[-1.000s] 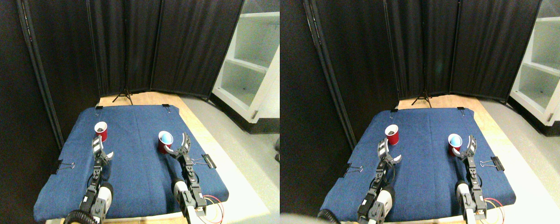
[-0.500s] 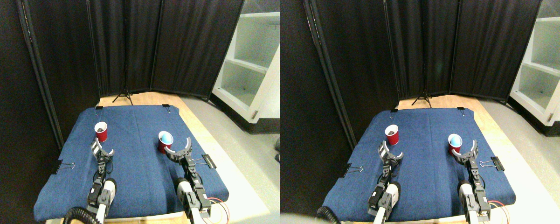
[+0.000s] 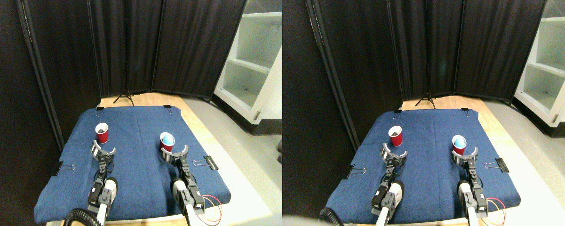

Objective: Pour (bimanual)

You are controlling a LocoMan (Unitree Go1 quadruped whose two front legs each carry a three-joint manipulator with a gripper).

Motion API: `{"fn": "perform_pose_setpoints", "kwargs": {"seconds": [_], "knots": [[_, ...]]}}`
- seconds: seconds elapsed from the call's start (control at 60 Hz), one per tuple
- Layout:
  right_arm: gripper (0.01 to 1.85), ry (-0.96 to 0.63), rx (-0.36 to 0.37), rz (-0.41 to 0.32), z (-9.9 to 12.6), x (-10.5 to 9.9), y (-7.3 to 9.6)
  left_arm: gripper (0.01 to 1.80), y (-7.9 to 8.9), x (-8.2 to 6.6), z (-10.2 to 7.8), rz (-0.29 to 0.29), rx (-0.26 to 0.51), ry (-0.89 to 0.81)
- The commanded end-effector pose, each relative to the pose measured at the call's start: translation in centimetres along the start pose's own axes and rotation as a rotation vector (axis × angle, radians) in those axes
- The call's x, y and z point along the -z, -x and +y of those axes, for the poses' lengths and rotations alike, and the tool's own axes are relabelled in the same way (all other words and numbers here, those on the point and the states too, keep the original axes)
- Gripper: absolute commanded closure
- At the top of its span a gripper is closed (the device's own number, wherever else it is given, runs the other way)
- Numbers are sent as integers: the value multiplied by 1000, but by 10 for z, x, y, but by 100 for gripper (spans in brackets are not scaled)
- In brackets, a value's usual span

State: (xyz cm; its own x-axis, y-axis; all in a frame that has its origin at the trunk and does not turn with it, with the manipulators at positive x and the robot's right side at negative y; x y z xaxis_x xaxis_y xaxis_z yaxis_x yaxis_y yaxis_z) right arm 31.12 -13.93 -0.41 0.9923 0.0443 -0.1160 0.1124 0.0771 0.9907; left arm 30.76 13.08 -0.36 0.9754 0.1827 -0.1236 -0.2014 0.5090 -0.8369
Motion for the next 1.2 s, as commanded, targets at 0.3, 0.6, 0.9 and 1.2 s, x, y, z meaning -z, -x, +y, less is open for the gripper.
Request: {"fn": "perform_pose_setpoints", "kwargs": {"seconds": [0.3,0.6,0.9,1.2], "knots": [[82,-99,-39,24,-8,6,-6,82,1,-2,-9,18,-22,211],[83,-176,-22,37,-13,11,-6,81,-20,1,12,0,-59,250],[81,-139,-14,69,-11,19,-11,82,-33,1,18,-2,-75,277],[82,-115,-25,105,-6,23,-22,82,-48,-1,18,-1,-78,304]]}}
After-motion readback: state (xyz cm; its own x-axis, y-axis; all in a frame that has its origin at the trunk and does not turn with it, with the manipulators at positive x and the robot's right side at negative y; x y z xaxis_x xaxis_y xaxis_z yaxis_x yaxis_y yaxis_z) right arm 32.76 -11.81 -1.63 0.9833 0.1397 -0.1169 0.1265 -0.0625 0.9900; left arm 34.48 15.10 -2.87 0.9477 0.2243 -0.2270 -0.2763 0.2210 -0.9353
